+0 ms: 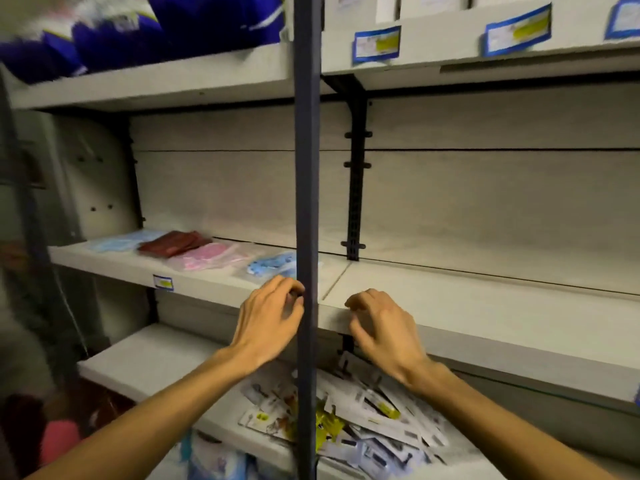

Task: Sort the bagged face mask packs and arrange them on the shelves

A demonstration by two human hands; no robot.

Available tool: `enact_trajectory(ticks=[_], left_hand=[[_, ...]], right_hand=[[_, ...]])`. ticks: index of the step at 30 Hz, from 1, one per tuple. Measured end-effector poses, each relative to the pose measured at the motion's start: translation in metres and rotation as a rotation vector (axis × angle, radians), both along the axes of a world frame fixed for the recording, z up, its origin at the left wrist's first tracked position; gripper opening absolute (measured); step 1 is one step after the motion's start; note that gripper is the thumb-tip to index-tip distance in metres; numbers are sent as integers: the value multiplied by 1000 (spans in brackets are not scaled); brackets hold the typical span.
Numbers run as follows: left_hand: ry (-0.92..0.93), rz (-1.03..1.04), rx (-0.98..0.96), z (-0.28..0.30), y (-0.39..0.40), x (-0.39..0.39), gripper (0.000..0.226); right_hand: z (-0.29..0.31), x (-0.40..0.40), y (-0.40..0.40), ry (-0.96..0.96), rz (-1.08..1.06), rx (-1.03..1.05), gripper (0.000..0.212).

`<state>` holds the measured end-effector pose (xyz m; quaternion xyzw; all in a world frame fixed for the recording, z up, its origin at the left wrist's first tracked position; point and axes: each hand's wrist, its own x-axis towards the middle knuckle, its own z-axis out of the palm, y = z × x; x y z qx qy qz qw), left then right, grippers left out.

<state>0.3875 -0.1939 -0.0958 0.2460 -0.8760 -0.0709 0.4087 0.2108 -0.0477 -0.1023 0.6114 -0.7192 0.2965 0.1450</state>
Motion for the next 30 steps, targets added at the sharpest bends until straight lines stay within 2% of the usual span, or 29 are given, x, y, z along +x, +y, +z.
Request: enact_trajectory(ticks=[3,5,7,10,12,14,18,20,22,25,27,30], left_hand=[[10,58,86,-5,-38,18,15],[-16,111,113,-6,-61,25,19],[-39,144,151,-5,-84,33,24],[-100,171,174,2,-118,45,30],[-142,154,183,8,-141,52,32],[-161,130,194,10,-163,54,33],[-169,69,257,12,-204,42,39],[-183,28,293,13,-220,29,42],[-246,-16,328,11,-233,17,43],[-375,0,297,4,-249,4,47],[-392,14,265,2,-258,1,49],[-397,-67,302,7,-270,-3,53]], right_hand=[[-6,43,-28,123,208,113,33],[-8,65,-49,218,287,163,44],[-10,80,-72,209,318,186,59],[-10,98,-110,-39,275,185,80],[-5,108,-136,-265,193,160,84],[1,113,-160,-436,90,99,80],[11,105,-200,-589,-179,-35,70],[17,96,-216,-676,-271,-107,58],[25,87,-231,-803,-402,-204,46],[33,77,-253,-970,-579,-196,46],[36,67,-258,-1026,-631,-166,43],[44,52,-259,-1219,-618,-195,36]])
